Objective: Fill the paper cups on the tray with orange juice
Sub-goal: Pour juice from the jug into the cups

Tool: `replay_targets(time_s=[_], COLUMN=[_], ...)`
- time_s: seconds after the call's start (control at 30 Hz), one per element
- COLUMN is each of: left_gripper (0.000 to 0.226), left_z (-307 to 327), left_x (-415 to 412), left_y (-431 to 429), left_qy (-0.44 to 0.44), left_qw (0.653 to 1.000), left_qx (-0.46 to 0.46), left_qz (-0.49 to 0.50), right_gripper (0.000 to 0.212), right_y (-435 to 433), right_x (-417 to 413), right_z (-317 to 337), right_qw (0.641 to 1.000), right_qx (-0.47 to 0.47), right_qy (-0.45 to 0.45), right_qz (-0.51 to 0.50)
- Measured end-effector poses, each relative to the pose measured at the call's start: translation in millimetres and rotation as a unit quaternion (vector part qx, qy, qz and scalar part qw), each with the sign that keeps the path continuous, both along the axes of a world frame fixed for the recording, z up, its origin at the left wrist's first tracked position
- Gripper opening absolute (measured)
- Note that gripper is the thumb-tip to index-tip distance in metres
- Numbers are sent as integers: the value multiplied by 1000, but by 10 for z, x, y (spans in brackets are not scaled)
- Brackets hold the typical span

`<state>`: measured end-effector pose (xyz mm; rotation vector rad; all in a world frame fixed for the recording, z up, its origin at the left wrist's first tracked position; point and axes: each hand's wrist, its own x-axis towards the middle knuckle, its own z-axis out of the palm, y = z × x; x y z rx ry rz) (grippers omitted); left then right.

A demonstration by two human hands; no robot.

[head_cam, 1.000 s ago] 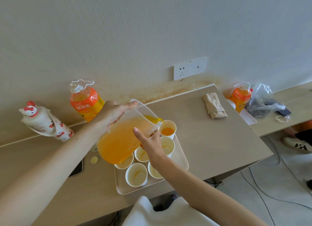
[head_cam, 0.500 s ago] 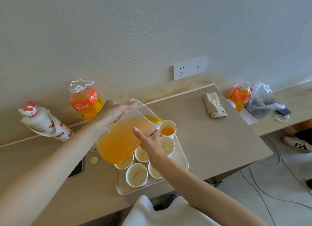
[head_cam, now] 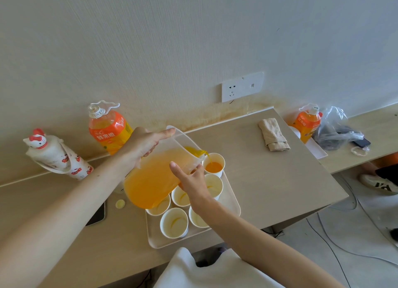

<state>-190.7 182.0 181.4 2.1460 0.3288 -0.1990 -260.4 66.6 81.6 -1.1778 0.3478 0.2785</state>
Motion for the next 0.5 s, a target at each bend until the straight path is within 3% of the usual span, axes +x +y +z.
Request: replay_targets(time_s=[0.5], left_gripper=[61], left_z=[0], left_x=[13], left_y=[3], left_qy=[3], left_qw=[1000], left_qx=[5], left_qz=[-6], right_gripper=[77], right_y=[-16], right_x=[0], right_z=[8], right_qw=[1000], right_qx=[8], right_qy=[6], right_qz=[6])
